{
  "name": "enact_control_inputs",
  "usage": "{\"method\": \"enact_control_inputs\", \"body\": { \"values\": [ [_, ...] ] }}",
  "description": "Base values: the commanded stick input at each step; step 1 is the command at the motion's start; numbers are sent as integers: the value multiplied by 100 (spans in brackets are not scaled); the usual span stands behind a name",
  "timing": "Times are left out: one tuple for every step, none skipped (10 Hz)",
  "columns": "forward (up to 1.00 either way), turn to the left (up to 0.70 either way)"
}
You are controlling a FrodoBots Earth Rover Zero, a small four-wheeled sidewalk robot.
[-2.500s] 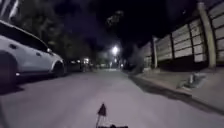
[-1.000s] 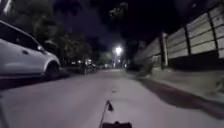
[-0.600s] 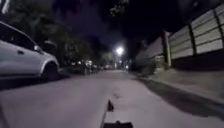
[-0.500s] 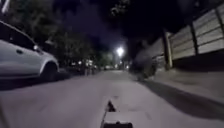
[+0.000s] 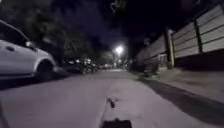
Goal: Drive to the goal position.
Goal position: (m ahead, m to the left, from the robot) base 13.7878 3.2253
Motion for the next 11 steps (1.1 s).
{"method": "enact_control_inputs", "body": {
  "values": [
    [70, -35],
    [70, 0],
    [70, 0],
    [70, 0],
    [70, 0],
    [70, 0],
    [70, 0],
    [70, 0],
    [70, 0],
    [70, 0],
    [70, 0]
  ]
}}
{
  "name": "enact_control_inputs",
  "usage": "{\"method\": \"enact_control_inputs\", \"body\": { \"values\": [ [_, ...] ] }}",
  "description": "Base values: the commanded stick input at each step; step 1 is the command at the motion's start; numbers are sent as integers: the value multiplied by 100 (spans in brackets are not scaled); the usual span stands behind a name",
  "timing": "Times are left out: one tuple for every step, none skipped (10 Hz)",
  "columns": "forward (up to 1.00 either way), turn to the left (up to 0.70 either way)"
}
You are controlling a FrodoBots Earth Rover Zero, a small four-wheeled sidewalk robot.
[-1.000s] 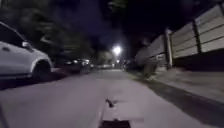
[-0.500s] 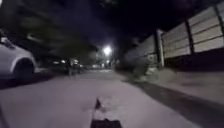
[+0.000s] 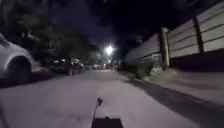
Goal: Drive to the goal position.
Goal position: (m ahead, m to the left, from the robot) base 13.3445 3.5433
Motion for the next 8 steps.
{"method": "enact_control_inputs", "body": {
  "values": [
    [70, 0],
    [70, 0],
    [70, 0],
    [70, 0],
    [70, 0],
    [70, 0],
    [70, 0],
    [70, 0]
  ]
}}
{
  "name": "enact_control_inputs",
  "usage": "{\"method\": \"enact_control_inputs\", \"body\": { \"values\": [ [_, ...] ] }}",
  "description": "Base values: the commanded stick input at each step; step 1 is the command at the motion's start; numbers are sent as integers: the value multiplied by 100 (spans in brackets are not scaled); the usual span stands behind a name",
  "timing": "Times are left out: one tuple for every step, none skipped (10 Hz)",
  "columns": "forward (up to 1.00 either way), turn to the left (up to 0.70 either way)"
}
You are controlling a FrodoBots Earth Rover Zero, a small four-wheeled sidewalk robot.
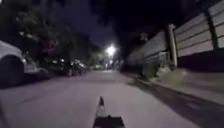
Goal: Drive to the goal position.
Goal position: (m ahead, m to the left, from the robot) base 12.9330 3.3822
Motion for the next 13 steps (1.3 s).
{"method": "enact_control_inputs", "body": {
  "values": [
    [70, 0],
    [70, 0],
    [70, 0],
    [70, 0],
    [70, 0],
    [70, 0],
    [70, 0],
    [70, 0],
    [70, -17],
    [70, -35],
    [70, -35],
    [70, -35],
    [70, -35]
  ]
}}
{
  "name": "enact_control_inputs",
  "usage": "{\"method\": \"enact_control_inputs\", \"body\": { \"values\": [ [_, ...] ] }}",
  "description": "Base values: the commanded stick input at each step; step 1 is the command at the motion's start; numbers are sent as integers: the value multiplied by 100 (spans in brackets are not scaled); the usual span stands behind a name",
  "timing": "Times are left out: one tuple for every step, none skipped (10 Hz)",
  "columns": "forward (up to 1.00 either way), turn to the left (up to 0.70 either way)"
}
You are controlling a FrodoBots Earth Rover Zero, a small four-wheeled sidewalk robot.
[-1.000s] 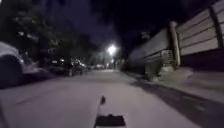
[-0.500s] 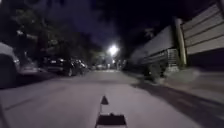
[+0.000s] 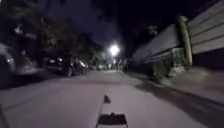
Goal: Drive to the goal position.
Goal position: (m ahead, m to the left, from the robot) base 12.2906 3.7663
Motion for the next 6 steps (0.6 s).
{"method": "enact_control_inputs", "body": {
  "values": [
    [70, -35],
    [70, -35],
    [70, -35],
    [70, -35],
    [70, -3],
    [70, 0]
  ]
}}
